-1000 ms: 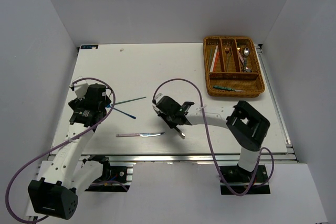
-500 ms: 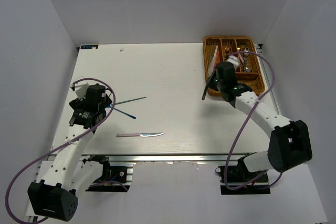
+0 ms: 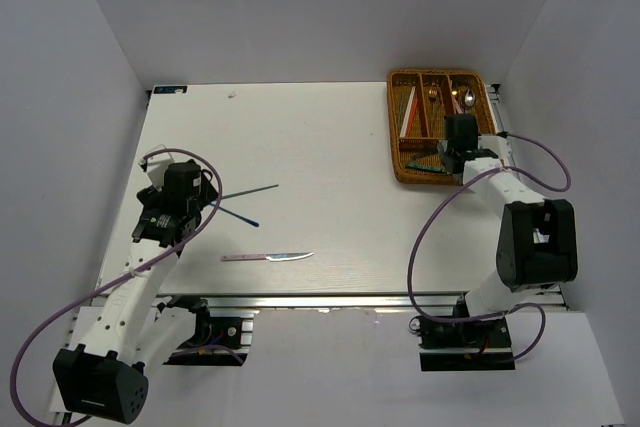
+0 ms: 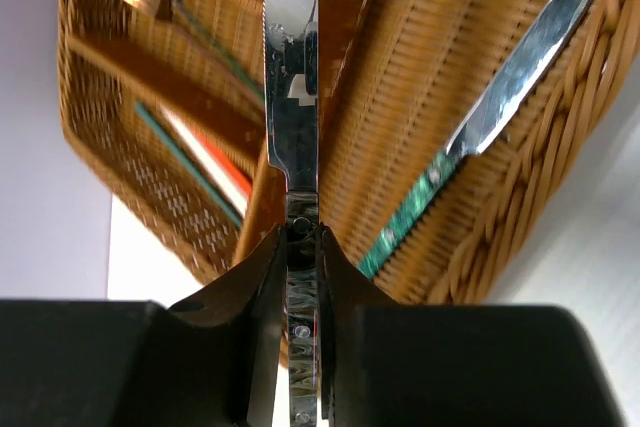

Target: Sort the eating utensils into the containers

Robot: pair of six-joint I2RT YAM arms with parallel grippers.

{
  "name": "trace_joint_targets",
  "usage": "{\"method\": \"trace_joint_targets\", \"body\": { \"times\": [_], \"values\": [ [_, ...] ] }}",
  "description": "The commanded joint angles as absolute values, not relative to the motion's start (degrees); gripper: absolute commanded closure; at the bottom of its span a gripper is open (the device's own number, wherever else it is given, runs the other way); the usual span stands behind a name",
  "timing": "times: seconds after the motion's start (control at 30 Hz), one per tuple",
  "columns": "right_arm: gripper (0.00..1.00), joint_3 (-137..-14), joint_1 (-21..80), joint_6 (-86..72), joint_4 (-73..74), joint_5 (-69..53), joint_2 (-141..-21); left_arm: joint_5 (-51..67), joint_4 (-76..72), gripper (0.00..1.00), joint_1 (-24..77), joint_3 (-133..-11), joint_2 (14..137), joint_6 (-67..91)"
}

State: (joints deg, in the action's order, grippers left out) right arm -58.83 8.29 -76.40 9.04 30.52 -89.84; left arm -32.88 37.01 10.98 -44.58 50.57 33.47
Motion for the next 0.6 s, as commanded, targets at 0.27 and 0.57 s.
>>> {"method": "trace_joint_targets", "body": {
  "times": [0.27, 0.57],
  "values": [
    [0.75, -63.5, 5.9, -85.3, 9.6, 32.7, -94.6, -30.8, 35.7, 0.02, 10.6, -44.4, 49.2, 32.5],
    [0.11, -65.4, 6.1, -71.3, 3.9, 26.1, -89.1, -31.5, 35.9, 0.02, 10.6, -44.6, 49.0, 32.7]
  ]
}}
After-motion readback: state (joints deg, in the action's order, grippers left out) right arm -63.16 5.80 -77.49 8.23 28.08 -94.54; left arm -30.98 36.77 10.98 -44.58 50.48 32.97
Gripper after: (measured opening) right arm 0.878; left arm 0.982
